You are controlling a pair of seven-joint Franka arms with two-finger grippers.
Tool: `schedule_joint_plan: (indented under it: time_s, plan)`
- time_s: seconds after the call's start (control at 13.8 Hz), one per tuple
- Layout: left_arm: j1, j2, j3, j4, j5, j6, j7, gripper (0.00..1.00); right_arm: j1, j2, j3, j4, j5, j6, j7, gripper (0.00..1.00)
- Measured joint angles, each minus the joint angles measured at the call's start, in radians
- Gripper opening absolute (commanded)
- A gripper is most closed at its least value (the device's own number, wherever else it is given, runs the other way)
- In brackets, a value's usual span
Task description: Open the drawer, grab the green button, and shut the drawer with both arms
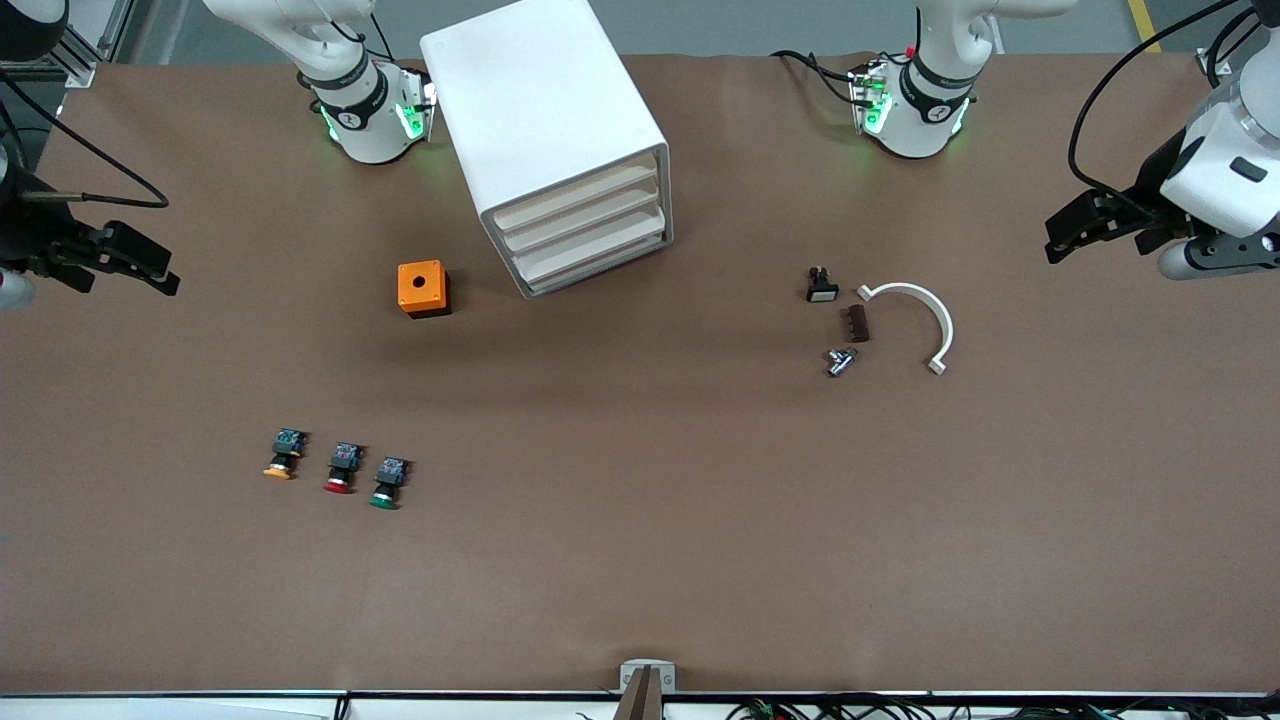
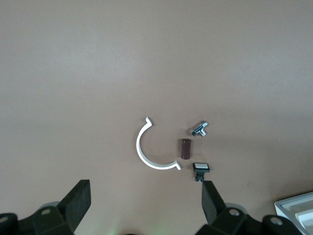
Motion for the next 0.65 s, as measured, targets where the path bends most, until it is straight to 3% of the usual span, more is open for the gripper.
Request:
schedule_joint_plan:
  time_s: [0.65]
  plan:
    - [0.0, 0.031, -0.001, 0.02, 0.0, -0.001, 0.0, 1.0, 0.0, 0.0, 0.0, 0.0, 0.0, 0.0, 0.0, 1.0]
